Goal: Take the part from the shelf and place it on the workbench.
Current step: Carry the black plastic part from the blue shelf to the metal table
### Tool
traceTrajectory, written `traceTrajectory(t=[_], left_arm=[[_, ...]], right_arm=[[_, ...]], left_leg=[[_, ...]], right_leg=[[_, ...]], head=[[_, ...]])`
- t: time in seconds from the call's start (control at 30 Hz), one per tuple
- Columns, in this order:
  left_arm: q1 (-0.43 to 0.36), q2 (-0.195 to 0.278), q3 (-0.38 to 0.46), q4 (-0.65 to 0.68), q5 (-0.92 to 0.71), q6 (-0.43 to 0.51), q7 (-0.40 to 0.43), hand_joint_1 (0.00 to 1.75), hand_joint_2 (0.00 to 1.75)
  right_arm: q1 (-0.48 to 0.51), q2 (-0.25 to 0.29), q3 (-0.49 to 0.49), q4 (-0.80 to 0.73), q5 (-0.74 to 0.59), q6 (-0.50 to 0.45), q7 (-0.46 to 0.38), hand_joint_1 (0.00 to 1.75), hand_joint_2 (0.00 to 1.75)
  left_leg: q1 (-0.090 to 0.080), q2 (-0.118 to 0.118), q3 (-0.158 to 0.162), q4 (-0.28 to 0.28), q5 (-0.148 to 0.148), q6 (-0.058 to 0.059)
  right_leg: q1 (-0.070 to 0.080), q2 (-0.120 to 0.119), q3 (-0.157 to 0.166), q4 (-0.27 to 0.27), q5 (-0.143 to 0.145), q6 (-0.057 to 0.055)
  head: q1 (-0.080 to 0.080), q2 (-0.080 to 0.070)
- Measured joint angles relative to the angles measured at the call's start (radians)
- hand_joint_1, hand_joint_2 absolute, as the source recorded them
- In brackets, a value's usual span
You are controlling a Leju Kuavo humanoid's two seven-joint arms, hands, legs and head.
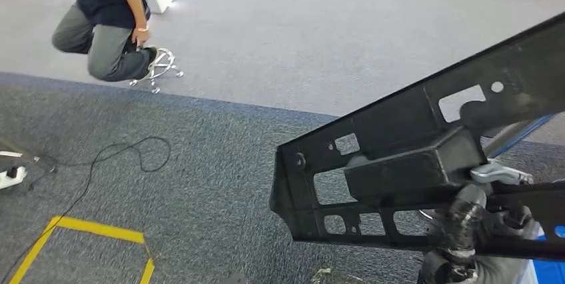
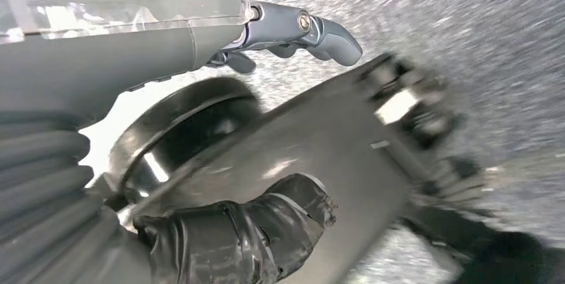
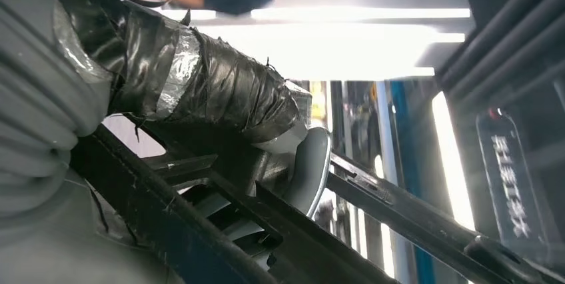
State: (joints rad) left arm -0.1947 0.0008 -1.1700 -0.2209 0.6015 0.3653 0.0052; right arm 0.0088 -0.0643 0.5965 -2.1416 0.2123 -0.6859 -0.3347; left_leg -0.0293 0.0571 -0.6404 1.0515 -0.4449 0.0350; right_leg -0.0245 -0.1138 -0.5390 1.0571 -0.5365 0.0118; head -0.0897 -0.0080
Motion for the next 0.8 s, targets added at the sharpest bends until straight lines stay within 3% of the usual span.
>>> traceTrajectory(t=[0.03,0.07,0.13,0.2,0.27,0.3,0.33,0.4,0.47,0.5,0.53,0.57,0.6,0.63,0.7,0.77,0.8], left_arm=[[-0.018,-0.006,0.000,0.000,0.012,0.004,0.021,0.00,1.75],[-0.036,-0.014,0.000,0.000,0.026,0.012,0.047,0.00,1.75],[-0.086,-0.029,0.001,0.000,0.057,0.027,0.109,0.00,1.75],[-0.146,-0.041,0.004,0.000,0.076,0.033,0.157,0.00,1.75],[-0.193,-0.047,0.011,0.000,0.086,0.033,0.178,0.00,1.75],[-0.206,-0.049,0.015,0.000,0.090,0.032,0.182,0.00,1.75],[-0.215,-0.049,0.019,0.000,0.094,0.032,0.182,0.00,1.75],[-0.222,-0.049,0.024,0.000,0.099,0.032,0.177,0.00,1.75],[-0.223,-0.049,0.026,0.000,0.102,0.032,0.173,0.00,1.75],[-0.223,-0.049,0.026,0.000,0.103,0.033,0.170,0.00,1.75],[-0.223,-0.049,0.026,0.000,0.105,0.033,0.169,0.00,1.75],[-0.221,-0.047,0.026,0.000,0.106,0.034,0.167,0.00,1.75],[-0.221,-0.046,0.026,0.000,0.108,0.035,0.166,0.00,1.75],[-0.222,-0.045,0.027,0.000,0.108,0.036,0.166,0.00,1.75],[-0.226,-0.045,0.027,0.000,0.109,0.036,0.165,0.00,1.75],[-0.227,-0.045,0.027,0.000,0.109,0.036,0.164,0.00,1.75],[-0.226,-0.046,0.027,0.000,0.108,0.036,0.165,0.00,1.75]], right_arm=[[-0.015,0.001,0.008,0.006,-0.021,0.007,0.001,1.75,1.75],[-0.034,0.001,0.017,0.015,-0.049,0.016,0.002,1.75,1.75],[-0.077,0.001,0.039,0.036,-0.106,0.037,0.000,1.75,1.75],[-0.108,0.002,0.059,0.063,-0.147,0.053,-0.002,1.75,1.75],[-0.128,0.003,0.078,0.091,-0.169,0.062,-0.003,1.75,1.75],[-0.137,0.003,0.086,0.102,-0.173,0.063,-0.004,1.75,1.75],[-0.145,0.004,0.094,0.110,-0.176,0.064,-0.005,1.75,1.75],[-0.157,0.004,0.106,0.123,-0.180,0.067,-0.010,1.75,1.75],[-0.162,0.006,0.115,0.133,-0.182,0.069,-0.015,1.75,1.75],[-0.164,0.007,0.119,0.138,-0.182,0.070,-0.016,1.75,1.75],[-0.168,0.007,0.125,0.141,-0.183,0.071,-0.017,1.75,1.75],[-0.172,0.009,0.131,0.145,-0.184,0.071,-0.017,1.75,1.75],[-0.177,0.010,0.136,0.148,-0.184,0.071,-0.017,1.75,1.75],[-0.180,0.012,0.141,0.151,-0.185,0.072,-0.018,1.75,1.75],[-0.182,0.015,0.148,0.156,-0.187,0.072,-0.018,1.75,1.75],[-0.182,0.016,0.153,0.162,-0.188,0.072,-0.018,1.75,1.75],[-0.182,0.016,0.155,0.165,-0.189,0.073,-0.018,1.75,1.75]], left_leg=[[0.000,-0.013,0.002,-0.008,0.003,0.004],[0.004,-0.025,0.008,-0.019,0.008,0.006],[0.012,-0.047,0.023,-0.041,0.018,0.014],[0.016,-0.073,0.028,-0.048,0.022,0.021],[0.016,-0.103,0.028,-0.046,0.020,0.023],[0.017,-0.117,0.029,-0.042,0.017,0.022],[0.019,-0.132,0.030,-0.036,0.013,0.019],[0.023,-0.158,0.027,-0.016,0.000,0.008],[0.026,-0.180,0.012,0.005,-0.009,-0.003],[0.027,-0.191,0.005,0.008,-0.009,-0.008],[0.029,-0.200,0.001,0.007,-0.007,-0.013],[0.030,-0.200,-0.002,0.006,-0.007,-0.017],[0.028,-0.182,-0.007,0.015,-0.012,-0.022],[0.027,-0.152,-0.020,0.041,-0.023,-0.027],[0.027,-0.087,-0.078,0.147,-0.063,-0.037],[0.031,-0.067,-0.144,0.252,-0.087,-0.042],[0.032,-0.065,-0.158,0.263,-0.076,-0.041]], right_leg=[[0.002,-0.010,0.006,-0.008,0.000,0.005],[0.002,-0.004,0.011,-0.010,-0.002,0.009],[0.003,0.044,-0.003,0.030,-0.024,0.014],[0.002,0.095,-0.066,0.145,-0.070,0.014],[0.002,0.108,-0.132,0.244,-0.089,0.017],[0.002,0.110,-0.144,0.245,-0.070,0.020],[0.000,0.113,-0.139,0.212,-0.034,0.023],[-0.009,0.144,-0.100,0.094,0.036,0.029],[-0.015,0.182,-0.076,0.029,0.053,0.027],[-0.013,0.189,-0.075,0.027,0.047,0.022],[-0.012,0.181,-0.073,0.025,0.047,0.016],[-0.011,0.170,-0.071,0.023,0.048,0.010],[-0.012,0.159,-0.066,0.020,0.047,0.004],[-0.014,0.147,-0.060,0.016,0.046,-0.002],[-0.013,0.119,-0.049,0.012,0.041,-0.011],[-0.011,0.090,-0.042,0.012,0.034,-0.014],[-0.010,0.077,-0.038,0.012,0.030,-0.015]], head=[[0.000,0.000],[0.001,0.000],[0.003,0.000],[0.005,0.000],[0.006,0.000],[0.006,0.000],[0.006,0.000],[0.007,0.000],[0.008,0.000],[0.008,0.000],[0.008,0.000],[0.008,0.000],[0.005,0.000],[0.001,0.000],[-0.008,0.000],[-0.009,0.000],[-0.010,0.000]])
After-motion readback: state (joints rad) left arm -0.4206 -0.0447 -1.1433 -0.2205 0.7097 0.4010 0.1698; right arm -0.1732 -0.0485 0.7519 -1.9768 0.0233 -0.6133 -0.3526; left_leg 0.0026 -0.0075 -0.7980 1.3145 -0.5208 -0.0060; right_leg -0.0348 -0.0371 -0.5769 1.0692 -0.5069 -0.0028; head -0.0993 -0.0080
